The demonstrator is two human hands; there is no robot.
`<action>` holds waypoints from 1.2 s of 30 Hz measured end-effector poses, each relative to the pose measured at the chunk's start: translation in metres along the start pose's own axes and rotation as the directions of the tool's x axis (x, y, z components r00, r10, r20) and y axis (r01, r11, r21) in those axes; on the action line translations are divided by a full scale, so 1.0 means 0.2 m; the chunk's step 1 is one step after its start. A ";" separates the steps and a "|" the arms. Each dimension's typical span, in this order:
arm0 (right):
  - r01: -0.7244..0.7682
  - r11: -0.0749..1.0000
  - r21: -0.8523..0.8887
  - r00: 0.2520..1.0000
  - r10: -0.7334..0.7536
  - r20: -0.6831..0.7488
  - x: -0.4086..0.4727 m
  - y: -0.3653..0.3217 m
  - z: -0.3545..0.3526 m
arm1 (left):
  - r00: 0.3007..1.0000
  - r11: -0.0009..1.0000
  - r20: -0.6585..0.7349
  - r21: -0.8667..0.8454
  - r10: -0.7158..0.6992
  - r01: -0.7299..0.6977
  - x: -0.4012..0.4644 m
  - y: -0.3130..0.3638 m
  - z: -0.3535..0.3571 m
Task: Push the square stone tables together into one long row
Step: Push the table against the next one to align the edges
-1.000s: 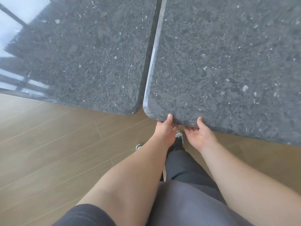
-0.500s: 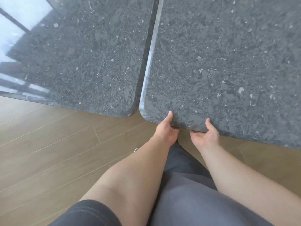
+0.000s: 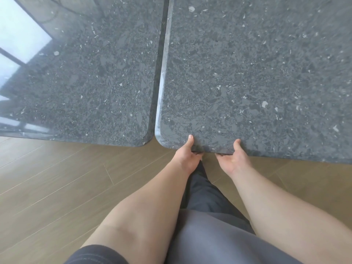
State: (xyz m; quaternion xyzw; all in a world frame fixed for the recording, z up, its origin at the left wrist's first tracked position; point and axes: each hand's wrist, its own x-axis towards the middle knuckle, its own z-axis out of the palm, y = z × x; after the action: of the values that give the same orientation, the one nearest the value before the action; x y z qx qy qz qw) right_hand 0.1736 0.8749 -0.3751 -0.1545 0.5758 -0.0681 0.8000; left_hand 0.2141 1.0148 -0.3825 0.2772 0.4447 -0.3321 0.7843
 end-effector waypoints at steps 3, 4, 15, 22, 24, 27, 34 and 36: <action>0.002 1.000 -0.008 1.000 -0.002 0.007 0.01 0.00 -0.01 | 1.000 1.000 0.007 0.008 0.000 0.000 -0.01 -0.01 0.00; 0.004 1.000 -0.009 1.000 -0.003 0.010 0.01 0.00 -0.02 | 1.000 1.000 0.001 0.013 -0.001 0.001 -0.02 -0.01 0.00; 0.027 0.997 -0.070 1.000 -0.026 0.007 0.00 0.00 -0.03 | 0.999 0.996 -0.030 0.082 0.041 -0.039 -0.01 -0.01 -0.01; 0.047 0.997 -0.067 0.999 -0.046 0.005 0.00 0.02 -0.04 | 0.999 0.997 -0.006 0.073 0.036 -0.035 -0.02 0.00 -0.02; 0.051 0.996 -0.072 0.999 -0.051 -0.003 0.00 0.02 -0.04 | 0.999 0.996 0.003 0.076 0.037 -0.037 -0.02 0.00 -0.03; 0.052 0.995 -0.080 0.999 -0.052 -0.006 0.00 0.03 -0.04 | 0.999 0.996 0.011 0.079 0.034 -0.034 -0.03 0.00 -0.04; 0.014 0.999 -0.045 1.000 -0.016 -0.025 -0.02 0.00 -0.01 | 1.000 0.998 -0.009 0.068 -0.018 0.019 -0.01 0.02 -0.02; -0.002 0.999 -0.041 1.000 0.001 -0.009 -0.02 0.00 0.00 | 1.000 0.997 -0.004 0.067 -0.030 0.030 0.00 0.03 -0.02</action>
State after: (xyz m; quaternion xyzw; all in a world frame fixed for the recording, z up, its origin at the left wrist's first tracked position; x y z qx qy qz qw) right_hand 0.1717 0.8760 -0.3728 -0.1700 0.5806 -0.0564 0.7943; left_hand 0.2169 1.0208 -0.3833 0.2973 0.4385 -0.3582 0.7688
